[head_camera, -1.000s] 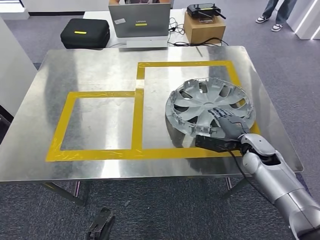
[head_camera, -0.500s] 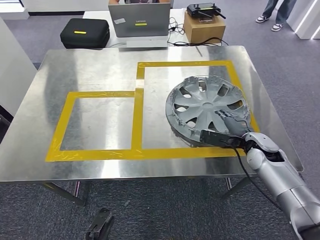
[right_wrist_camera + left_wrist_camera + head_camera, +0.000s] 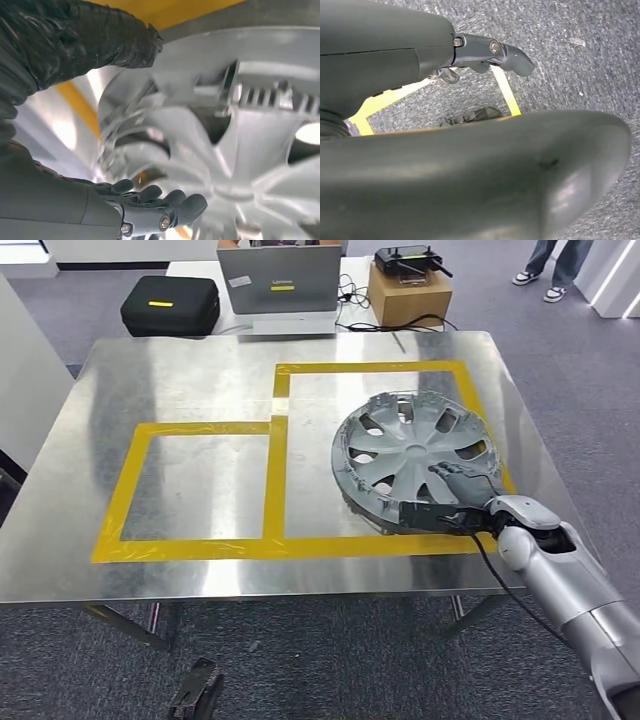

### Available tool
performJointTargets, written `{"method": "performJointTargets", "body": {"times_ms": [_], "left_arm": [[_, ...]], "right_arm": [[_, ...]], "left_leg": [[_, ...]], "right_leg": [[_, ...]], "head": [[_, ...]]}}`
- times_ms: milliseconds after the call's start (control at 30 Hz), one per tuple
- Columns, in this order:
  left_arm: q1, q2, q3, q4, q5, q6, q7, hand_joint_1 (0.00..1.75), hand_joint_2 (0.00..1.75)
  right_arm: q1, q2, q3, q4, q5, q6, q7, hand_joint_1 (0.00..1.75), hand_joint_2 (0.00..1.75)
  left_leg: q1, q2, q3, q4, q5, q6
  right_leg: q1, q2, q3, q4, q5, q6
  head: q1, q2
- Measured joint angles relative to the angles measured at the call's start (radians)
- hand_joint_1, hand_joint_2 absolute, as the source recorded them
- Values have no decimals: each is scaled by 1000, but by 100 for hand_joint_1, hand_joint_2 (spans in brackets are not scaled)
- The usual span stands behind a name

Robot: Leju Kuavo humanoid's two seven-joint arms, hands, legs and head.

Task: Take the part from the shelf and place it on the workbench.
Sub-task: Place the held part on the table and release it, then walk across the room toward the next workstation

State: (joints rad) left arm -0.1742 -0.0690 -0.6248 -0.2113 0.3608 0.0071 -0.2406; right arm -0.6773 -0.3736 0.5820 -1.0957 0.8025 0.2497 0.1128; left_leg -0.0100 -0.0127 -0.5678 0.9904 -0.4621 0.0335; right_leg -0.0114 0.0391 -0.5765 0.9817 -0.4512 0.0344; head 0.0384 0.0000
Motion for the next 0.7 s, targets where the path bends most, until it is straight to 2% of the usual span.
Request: {"method": "performJointTargets", "body": {"times_ms": [133, 367, 700], "left_arm": [[8, 2, 16, 0, 5, 7, -7, 0, 0], [25, 6, 42, 0, 16, 13, -20, 0, 0], [25, 7, 58, 0, 15, 13, -20, 0, 0]], "right_arm": [[17, -57, 21, -123, -7, 20, 46, 0, 175], [105, -186, 27, -338, -21, 21, 96, 0, 175], [137, -232, 27, -423, -22, 21, 102, 0, 175]], "left_leg": [[0, -1, 0, 0, 0, 0], [0, -2, -2, 0, 0, 0], [0, -2, -1, 0, 0, 0]], "right_leg": [[0, -1, -1, 0, 0, 0], [0, -2, -1, 0, -1, 0], [0, -2, -1, 0, -1, 0]], "head": [[0, 0], [0, 0], [0, 0]]}}
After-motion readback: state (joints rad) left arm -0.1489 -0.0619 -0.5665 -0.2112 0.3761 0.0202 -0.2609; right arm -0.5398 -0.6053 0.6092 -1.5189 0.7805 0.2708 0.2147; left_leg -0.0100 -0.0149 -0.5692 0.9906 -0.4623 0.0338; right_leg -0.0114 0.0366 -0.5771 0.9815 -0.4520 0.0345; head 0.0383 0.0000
